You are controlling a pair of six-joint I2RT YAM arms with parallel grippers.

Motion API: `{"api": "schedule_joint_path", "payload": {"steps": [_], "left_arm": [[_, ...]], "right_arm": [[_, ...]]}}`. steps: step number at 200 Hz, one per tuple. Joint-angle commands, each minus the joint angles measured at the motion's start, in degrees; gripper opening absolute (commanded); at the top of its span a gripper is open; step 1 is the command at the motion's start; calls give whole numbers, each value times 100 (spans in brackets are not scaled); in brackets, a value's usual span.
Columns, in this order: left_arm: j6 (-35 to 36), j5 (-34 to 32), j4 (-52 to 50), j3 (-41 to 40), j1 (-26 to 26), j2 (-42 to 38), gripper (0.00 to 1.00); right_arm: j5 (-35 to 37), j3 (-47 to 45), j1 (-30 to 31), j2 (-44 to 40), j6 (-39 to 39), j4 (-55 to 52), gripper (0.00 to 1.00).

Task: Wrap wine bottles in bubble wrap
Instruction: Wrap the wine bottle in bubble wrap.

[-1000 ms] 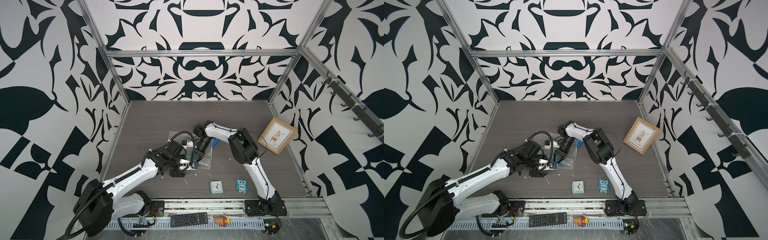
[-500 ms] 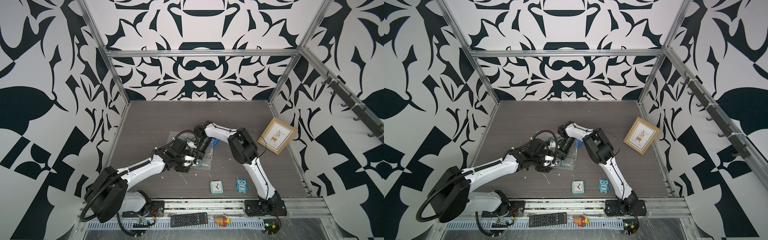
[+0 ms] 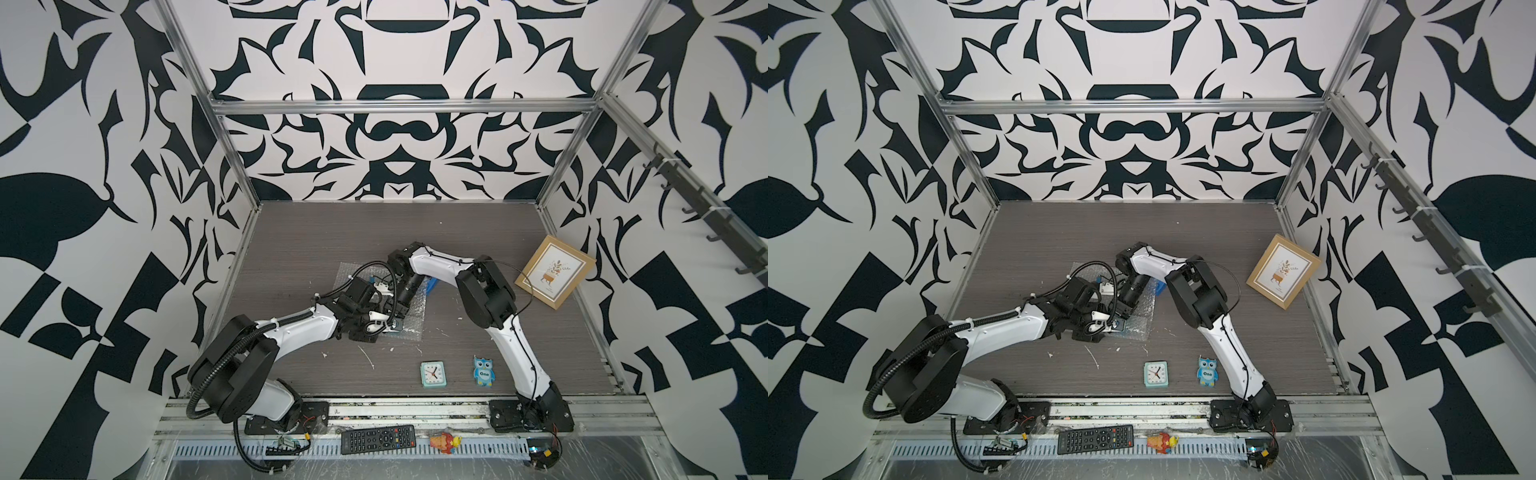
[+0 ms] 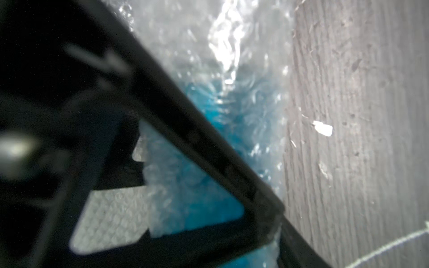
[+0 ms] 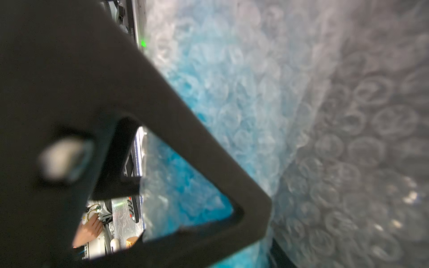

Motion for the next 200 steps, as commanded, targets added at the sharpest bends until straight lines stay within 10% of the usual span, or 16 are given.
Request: {"api": "schedule_joint_path", "payload": {"steps": [1,34,60,127,200], "left_arm": [[25,194,-261,-61,-2,121,47],[-23,346,-609,15,3,156,31],[-103,411,-1083,212,0,276,25],[-407,600,-1992,688,5,581,21],[-752,1157,-3163,1396,171,978,20]], "right_arm": [[355,-180,113,-182,137,150,49],[454,-109,104,-410,283,235,58],[483,58,62,-567,349,236,86],[550,171,-375,-1048,571,323,91],[1847,-3064,-1455,-3685,2074,3458,90]]}}
